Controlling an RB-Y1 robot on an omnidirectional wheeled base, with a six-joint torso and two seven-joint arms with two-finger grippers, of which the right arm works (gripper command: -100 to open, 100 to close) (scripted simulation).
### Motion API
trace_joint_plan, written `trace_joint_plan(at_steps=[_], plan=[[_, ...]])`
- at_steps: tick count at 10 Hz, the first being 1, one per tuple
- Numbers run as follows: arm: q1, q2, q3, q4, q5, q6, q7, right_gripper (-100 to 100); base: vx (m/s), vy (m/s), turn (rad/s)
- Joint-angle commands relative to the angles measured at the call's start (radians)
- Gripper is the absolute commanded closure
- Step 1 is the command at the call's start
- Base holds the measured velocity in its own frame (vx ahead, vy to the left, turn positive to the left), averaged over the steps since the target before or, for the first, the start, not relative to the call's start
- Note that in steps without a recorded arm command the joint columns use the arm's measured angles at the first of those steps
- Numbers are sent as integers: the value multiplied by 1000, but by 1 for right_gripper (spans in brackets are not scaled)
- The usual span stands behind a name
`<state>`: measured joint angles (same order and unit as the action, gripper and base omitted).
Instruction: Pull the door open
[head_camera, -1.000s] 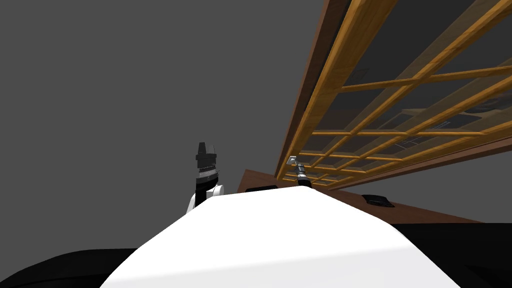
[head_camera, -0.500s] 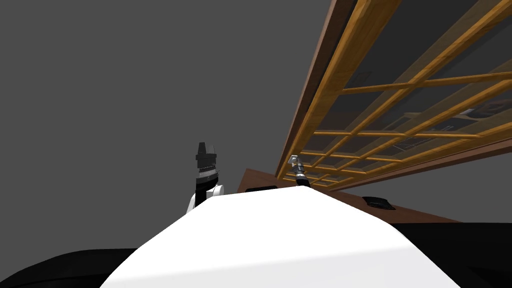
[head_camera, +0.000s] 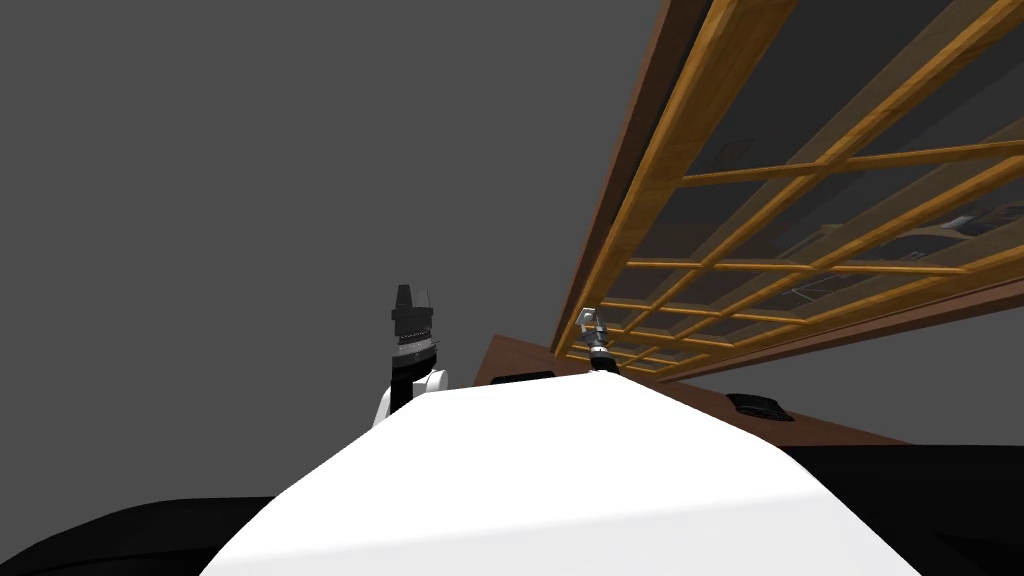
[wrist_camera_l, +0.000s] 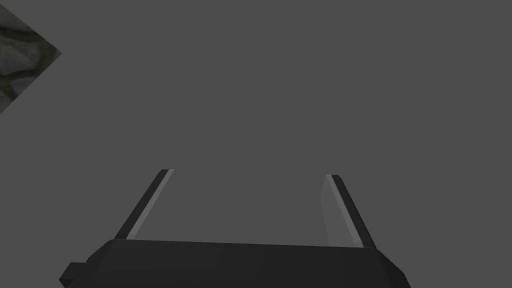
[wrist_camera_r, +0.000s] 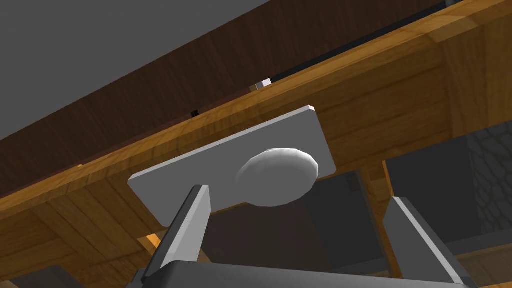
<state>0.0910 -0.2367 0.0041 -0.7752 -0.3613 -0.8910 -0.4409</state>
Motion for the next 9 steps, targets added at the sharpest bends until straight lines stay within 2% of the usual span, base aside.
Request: trace_joint_plan(at_steps=[1,2,3,5,6,7,8,9], plan=[[-3,1,5,3,-11,-1,-40,-100,-49,-1,12],[-6,3,14,1,-30,0,-74,-100,-46,3,28],[-6,3,14,1,-30,0,-81,-100,-38,-1,17],[-10,6,32,-3,-71,2,-147,-100,-48,-11,40],[-10,6,32,-3,-71,2,-163,-100,-51,-16,21],[-13,8,42,-5,-91,3,-198,-100,-59,-1,34],[-13,8,42,-5,-91,3,-205,-100,-42,3,17],[-15,10,51,-7,-112,4,-245,-100,-48,-5,31]])
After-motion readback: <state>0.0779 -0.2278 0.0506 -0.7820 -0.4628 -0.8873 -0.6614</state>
